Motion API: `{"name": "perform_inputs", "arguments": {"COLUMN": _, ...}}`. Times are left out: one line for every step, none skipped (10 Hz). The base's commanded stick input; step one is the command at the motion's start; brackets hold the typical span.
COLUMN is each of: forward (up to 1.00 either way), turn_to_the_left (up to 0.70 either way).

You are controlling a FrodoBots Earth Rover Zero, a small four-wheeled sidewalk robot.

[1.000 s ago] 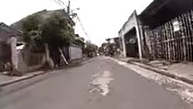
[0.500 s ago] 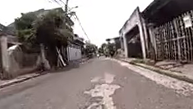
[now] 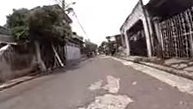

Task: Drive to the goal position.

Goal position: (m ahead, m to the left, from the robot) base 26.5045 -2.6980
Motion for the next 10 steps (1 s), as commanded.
{"name": "perform_inputs", "arguments": {"forward": 1.00, "turn_to_the_left": 0.00}}
{"name": "perform_inputs", "arguments": {"forward": 1.00, "turn_to_the_left": 0.00}}
{"name": "perform_inputs", "arguments": {"forward": 1.00, "turn_to_the_left": 0.00}}
{"name": "perform_inputs", "arguments": {"forward": 1.00, "turn_to_the_left": 0.00}}
{"name": "perform_inputs", "arguments": {"forward": 1.00, "turn_to_the_left": 0.00}}
{"name": "perform_inputs", "arguments": {"forward": 1.00, "turn_to_the_left": 0.00}}
{"name": "perform_inputs", "arguments": {"forward": 1.00, "turn_to_the_left": 0.00}}
{"name": "perform_inputs", "arguments": {"forward": 1.00, "turn_to_the_left": 0.00}}
{"name": "perform_inputs", "arguments": {"forward": 1.00, "turn_to_the_left": 0.00}}
{"name": "perform_inputs", "arguments": {"forward": 1.00, "turn_to_the_left": 0.00}}
